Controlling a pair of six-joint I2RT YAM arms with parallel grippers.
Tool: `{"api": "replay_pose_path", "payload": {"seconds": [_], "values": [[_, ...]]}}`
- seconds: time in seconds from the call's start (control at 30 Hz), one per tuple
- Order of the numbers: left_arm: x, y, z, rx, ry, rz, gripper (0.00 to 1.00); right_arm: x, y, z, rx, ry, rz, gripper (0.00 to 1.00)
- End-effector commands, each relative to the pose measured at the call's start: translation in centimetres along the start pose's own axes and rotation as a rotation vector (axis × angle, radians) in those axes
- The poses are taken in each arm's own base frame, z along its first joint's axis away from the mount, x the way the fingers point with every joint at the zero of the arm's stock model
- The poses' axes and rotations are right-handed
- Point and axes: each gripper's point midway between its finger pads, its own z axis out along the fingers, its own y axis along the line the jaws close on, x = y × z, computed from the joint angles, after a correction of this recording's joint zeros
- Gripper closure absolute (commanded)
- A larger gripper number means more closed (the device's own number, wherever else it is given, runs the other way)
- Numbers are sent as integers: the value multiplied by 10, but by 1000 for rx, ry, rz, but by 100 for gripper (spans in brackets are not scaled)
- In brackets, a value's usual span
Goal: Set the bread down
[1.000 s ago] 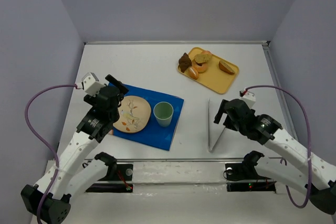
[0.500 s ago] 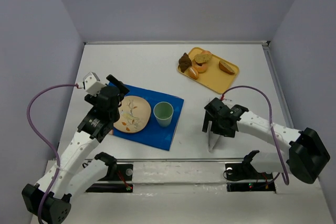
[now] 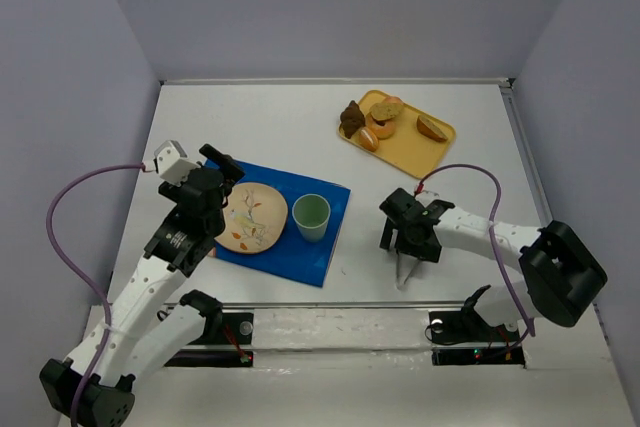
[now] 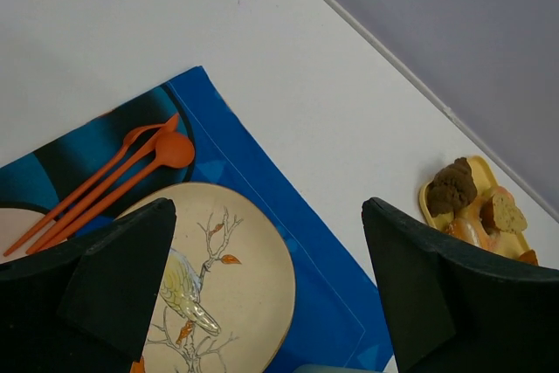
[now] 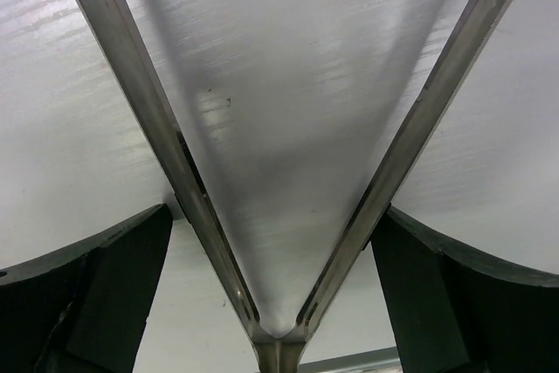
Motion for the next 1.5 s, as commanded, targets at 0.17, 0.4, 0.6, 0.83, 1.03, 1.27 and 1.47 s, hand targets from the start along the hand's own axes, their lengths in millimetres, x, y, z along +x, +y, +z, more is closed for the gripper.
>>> {"api": "replay_pose_path", "payload": {"seconds": [0.17,0.4,0.6,0.83,1.03,1.27,1.47], "values": [[-14,5,-3,-11,-59,-40,1,-10,-12,21,38,-86,108,22],[-17,6,-6,2,-67,-52,1,-30,-8,-4,-33,-163,73,65],[-17,5,-7,6,-67,-52,1,-65,6,-72,-217,-284,58,68],[-16,4,-5,9,-66,-49,1,-113,21,-150,-380,-478,-68,68],[-14,3,-3,12,-65,-42,1,-137,54,-157,-383,-485,-219,66],[-12,2,-1,9,-53,-20,1,-174,99,-135,-426,-409,-407,60],[-11,4,0,1,-57,-11,1,-208,112,-103,-401,-364,-480,54]]}}
